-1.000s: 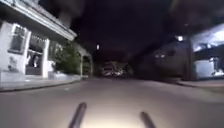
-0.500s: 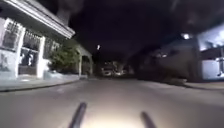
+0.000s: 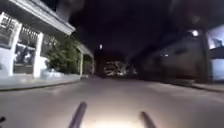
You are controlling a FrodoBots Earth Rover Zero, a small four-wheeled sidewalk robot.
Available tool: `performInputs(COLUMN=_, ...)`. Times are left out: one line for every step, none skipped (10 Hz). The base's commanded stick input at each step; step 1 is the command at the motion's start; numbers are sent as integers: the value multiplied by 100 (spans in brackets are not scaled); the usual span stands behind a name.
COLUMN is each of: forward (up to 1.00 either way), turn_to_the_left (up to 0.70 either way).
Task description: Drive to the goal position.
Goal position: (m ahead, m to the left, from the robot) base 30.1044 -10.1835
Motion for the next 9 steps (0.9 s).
performInputs(forward=100, turn_to_the_left=3)
performInputs(forward=100, turn_to_the_left=3)
performInputs(forward=100, turn_to_the_left=3)
performInputs(forward=100, turn_to_the_left=3)
performInputs(forward=100, turn_to_the_left=3)
performInputs(forward=100, turn_to_the_left=3)
performInputs(forward=100, turn_to_the_left=3)
performInputs(forward=100, turn_to_the_left=3)
performInputs(forward=100, turn_to_the_left=3)
